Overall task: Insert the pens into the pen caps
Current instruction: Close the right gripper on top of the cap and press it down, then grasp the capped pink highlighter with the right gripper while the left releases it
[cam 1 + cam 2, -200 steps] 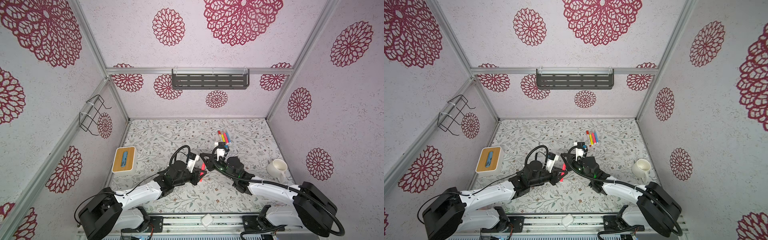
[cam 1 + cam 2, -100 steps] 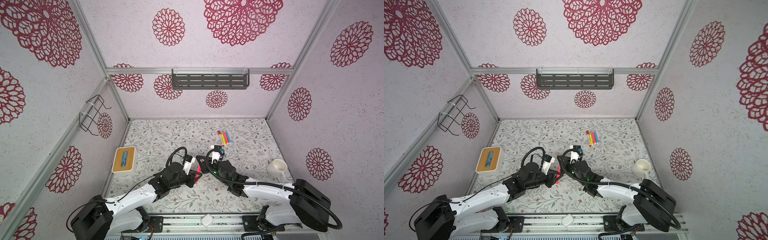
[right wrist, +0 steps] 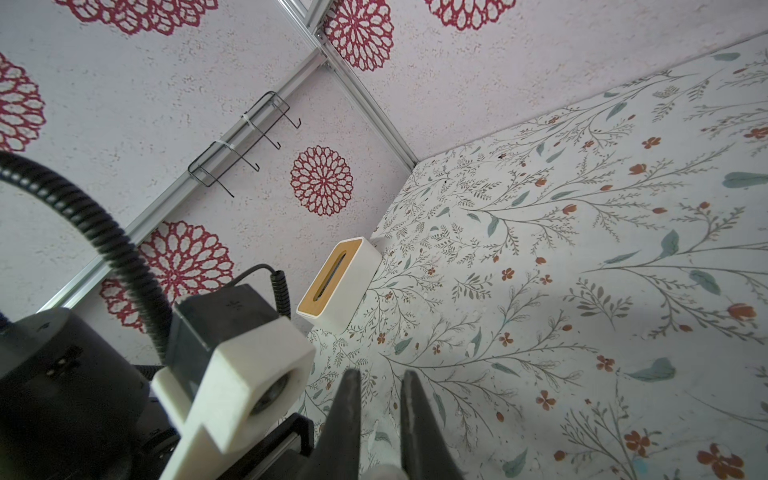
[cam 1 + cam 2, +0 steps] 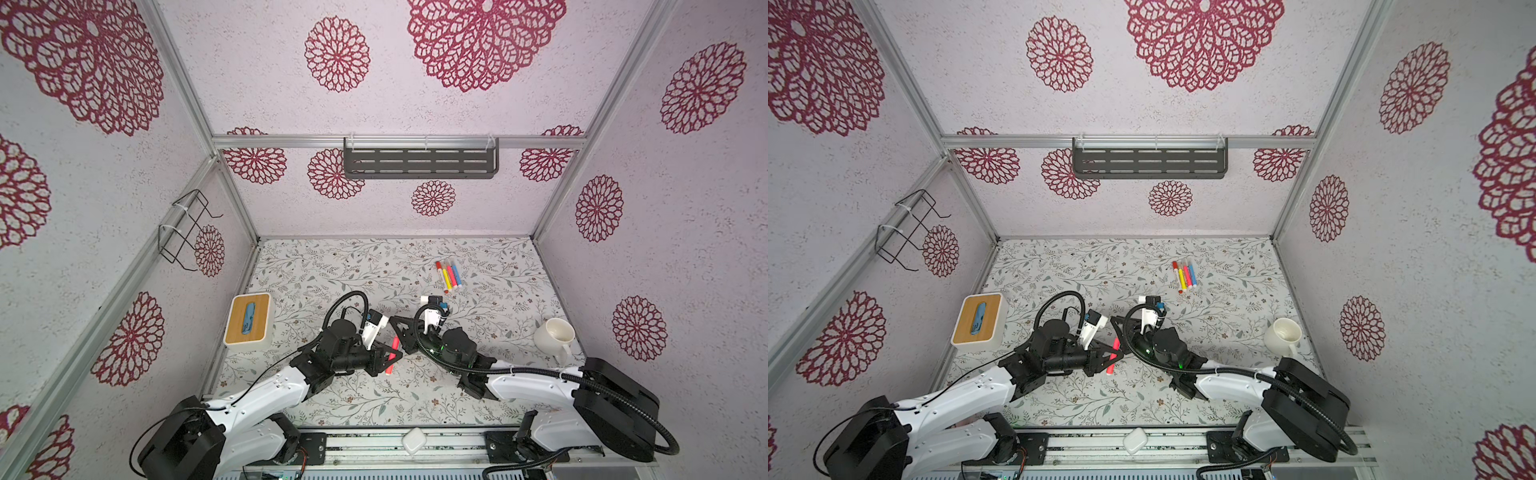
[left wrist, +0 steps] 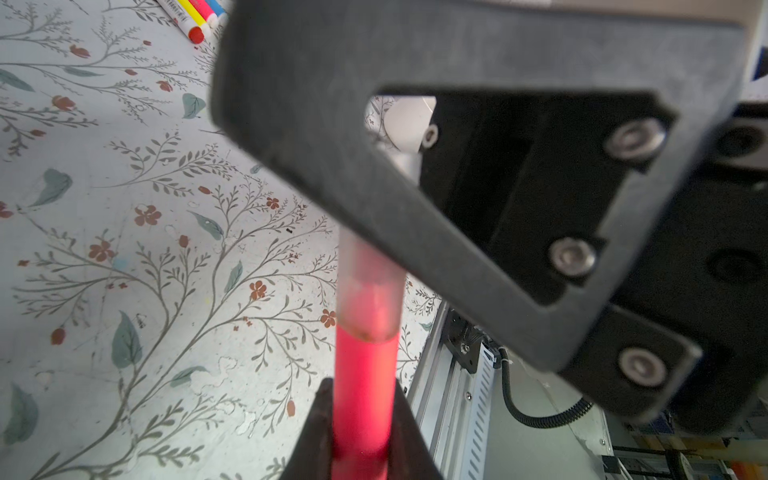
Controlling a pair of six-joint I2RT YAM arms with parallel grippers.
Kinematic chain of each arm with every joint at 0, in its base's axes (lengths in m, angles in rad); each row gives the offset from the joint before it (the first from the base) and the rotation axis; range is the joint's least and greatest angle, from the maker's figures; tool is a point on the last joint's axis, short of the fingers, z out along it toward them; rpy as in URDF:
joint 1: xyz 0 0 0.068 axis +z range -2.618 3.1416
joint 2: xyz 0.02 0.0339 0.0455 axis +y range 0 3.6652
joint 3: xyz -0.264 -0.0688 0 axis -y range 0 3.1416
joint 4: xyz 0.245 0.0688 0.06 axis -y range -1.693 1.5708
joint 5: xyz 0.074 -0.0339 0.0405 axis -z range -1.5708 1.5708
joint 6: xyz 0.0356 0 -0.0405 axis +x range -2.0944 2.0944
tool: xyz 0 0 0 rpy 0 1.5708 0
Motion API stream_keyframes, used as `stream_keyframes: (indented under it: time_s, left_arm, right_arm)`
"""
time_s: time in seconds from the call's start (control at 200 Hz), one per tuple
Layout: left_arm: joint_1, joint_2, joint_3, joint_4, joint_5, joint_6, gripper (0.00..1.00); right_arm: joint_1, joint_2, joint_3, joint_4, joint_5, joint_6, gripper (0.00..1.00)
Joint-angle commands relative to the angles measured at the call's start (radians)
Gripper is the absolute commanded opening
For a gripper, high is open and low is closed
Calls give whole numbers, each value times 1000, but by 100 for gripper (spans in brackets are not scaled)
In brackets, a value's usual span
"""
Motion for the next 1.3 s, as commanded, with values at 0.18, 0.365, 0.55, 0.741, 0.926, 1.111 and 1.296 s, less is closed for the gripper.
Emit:
stream_keyframes:
  time_s: [0.18,0.365,0.55,0.741,0.926,1.111,1.296]
  left_arm:
    - [118,-67,61,286,-308,-53,0]
    - [60,-19,6,261,-343,-52,0]
    - [-9,-4,-1,240,-418,-37,0]
    - [-29,14,3,271,-428,-23,0]
    - [-61,38,-5,322,-459,-25,0]
    - [-94,61,5,327,-484,-10,0]
    - [-105,71,7,346,-483,-8,0]
  right_arm:
    - [53,-113,3,-558,-320,-164,6]
    - [-121,-342,106,-728,-297,-302,57]
    - [-198,-388,171,-699,-332,-340,56]
    - [-199,-296,215,-650,-360,-340,53]
    - [-200,-237,235,-566,-373,-320,47]
    - [-199,-188,284,-562,-384,-328,44]
    - [-199,-156,330,-579,-380,-341,44]
